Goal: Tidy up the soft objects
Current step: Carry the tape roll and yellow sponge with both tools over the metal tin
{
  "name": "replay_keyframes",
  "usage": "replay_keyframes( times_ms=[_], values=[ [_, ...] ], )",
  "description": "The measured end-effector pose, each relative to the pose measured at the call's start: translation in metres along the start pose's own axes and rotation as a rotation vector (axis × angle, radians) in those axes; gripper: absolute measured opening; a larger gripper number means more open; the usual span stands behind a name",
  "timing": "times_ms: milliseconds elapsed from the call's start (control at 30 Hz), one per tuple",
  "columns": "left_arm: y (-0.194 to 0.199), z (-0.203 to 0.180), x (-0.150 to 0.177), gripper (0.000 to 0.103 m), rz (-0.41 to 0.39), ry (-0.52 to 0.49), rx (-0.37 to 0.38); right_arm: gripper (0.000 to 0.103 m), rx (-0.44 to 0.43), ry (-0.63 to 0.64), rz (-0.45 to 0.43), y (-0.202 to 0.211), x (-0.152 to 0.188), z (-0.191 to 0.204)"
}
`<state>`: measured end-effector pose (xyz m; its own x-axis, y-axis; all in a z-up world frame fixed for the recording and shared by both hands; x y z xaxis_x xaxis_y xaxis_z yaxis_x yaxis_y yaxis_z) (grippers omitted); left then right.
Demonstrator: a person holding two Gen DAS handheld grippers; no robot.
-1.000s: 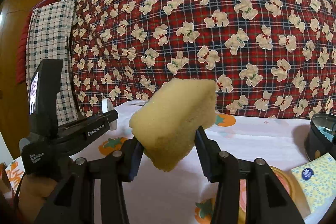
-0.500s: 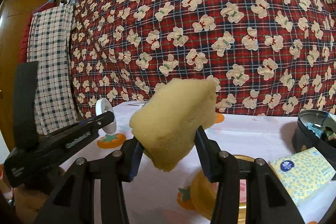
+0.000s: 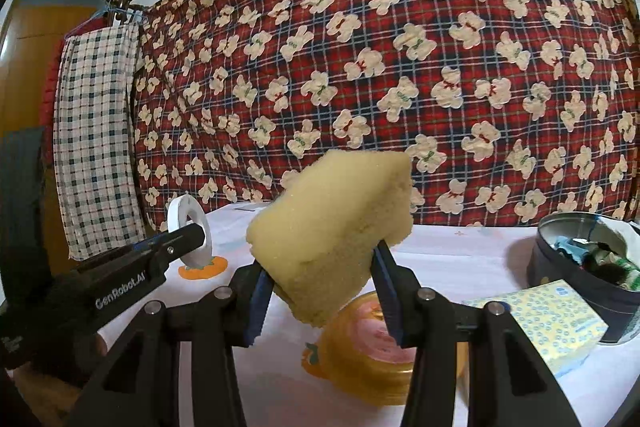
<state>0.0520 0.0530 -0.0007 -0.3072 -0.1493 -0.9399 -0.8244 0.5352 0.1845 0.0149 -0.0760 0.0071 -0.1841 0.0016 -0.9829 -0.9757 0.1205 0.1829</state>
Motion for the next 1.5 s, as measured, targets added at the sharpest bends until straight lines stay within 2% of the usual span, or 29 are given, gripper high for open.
replay_keyframes(
  times_ms=[200, 500, 1033, 1300, 1500],
  values=[
    [0.004, -0.034, 0.0, 0.013, -0.001, -0.048, 0.012, 0.05, 0.012, -0.029, -0.008, 0.009, 0.0, -0.024],
    [-0.001, -0.064, 0.0, 0.013, 0.01, -0.057, 0.016, 0.05, 0.045, -0.048, -0.029, 0.02, -0.002, -0.055],
    [-0.027, -0.13, 0.006, 0.013, 0.046, -0.104, 0.037, 0.05, 0.206, -0.035, -0.066, 0.039, -0.005, -0.145],
    [-0.038, -0.178, 0.001, 0.013, 0.04, -0.145, 0.109, 0.05, 0.273, -0.041, -0.076, 0.049, -0.007, -0.189],
    [-0.056, -0.222, -0.001, 0.013, 0.041, -0.167, 0.186, 0.05, 0.369, -0.043, -0.087, 0.055, -0.012, -0.24]
  ],
)
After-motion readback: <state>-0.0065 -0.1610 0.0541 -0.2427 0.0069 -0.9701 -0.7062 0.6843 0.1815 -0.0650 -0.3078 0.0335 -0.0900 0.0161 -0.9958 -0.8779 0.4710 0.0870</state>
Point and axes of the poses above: each gripper's, at about its wrist camera, not at the fingertips, and y roughly against the way its jaws point, z to its left, x to its underside, the point moved 9 cm from there along -y, roughly the way its jaws point, and after that the axes turned 13 degrees about x, right-handed, at the moved point
